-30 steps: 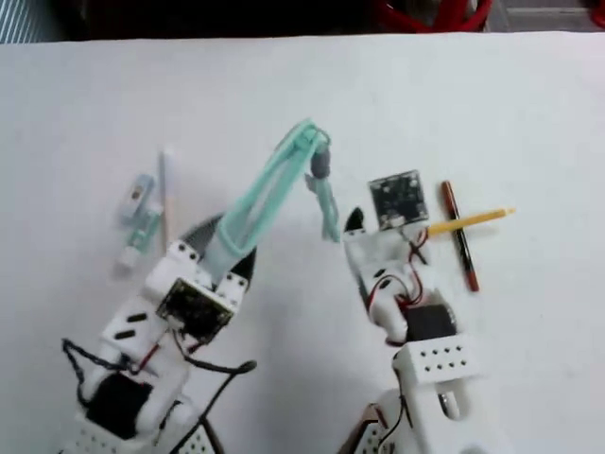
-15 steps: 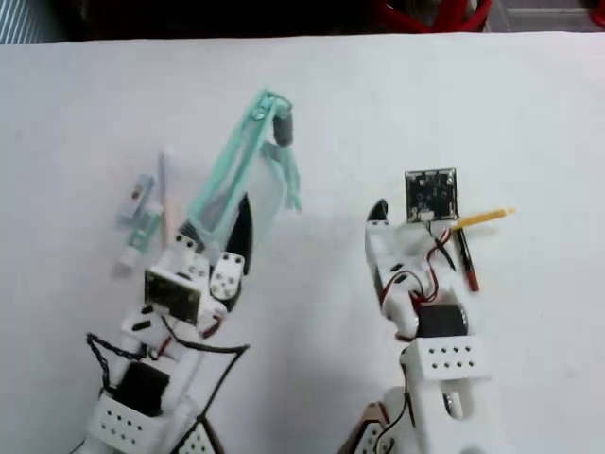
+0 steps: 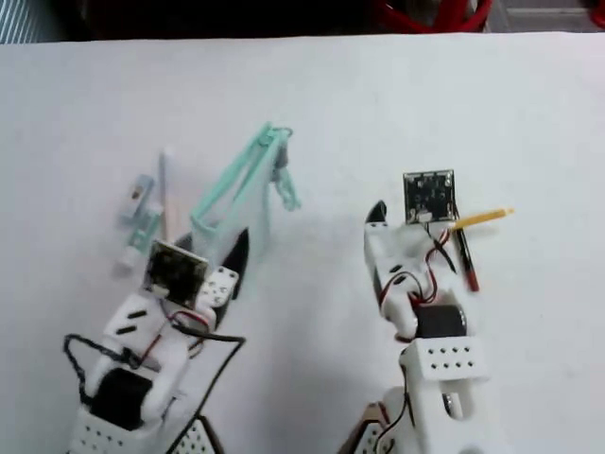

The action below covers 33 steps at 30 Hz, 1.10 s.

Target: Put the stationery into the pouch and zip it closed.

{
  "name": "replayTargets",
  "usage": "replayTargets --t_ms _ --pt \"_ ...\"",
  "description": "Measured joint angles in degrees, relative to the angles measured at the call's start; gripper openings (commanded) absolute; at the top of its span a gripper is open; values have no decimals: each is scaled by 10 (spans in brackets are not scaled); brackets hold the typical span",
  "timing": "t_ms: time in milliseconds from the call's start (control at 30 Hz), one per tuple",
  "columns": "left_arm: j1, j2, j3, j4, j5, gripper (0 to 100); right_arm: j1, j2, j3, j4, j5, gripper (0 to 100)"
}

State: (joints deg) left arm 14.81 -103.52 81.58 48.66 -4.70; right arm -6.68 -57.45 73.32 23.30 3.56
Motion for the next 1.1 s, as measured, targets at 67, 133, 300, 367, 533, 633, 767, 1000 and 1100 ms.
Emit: replayTargets --t_ms 67,133,300,367,533,633,767,1000,1100 --pt "1 0 -45 29 -19 124 0 0 0 0 0 251" --pt "16 0 -84 54 -38 124 0 0 0 0 0 251" --pt "61 62 -165 68 -49 124 0 0 2 0 0 251" --pt "67 132 -202 43 -46 124 0 0 2 0 0 251" --pt "69 330 -331 -3 8 124 1 0 2 0 0 251" --pt "69 427 -364 -8 65 124 4 0 2 0 0 251" --pt "69 458 -316 -49 100 124 11 0 2 0 0 251" --pt "69 415 -115 -281 73 90 28 0 2 0 -4 251" --pt "70 396 -53 -361 40 75 34 0 2 0 -4 251"
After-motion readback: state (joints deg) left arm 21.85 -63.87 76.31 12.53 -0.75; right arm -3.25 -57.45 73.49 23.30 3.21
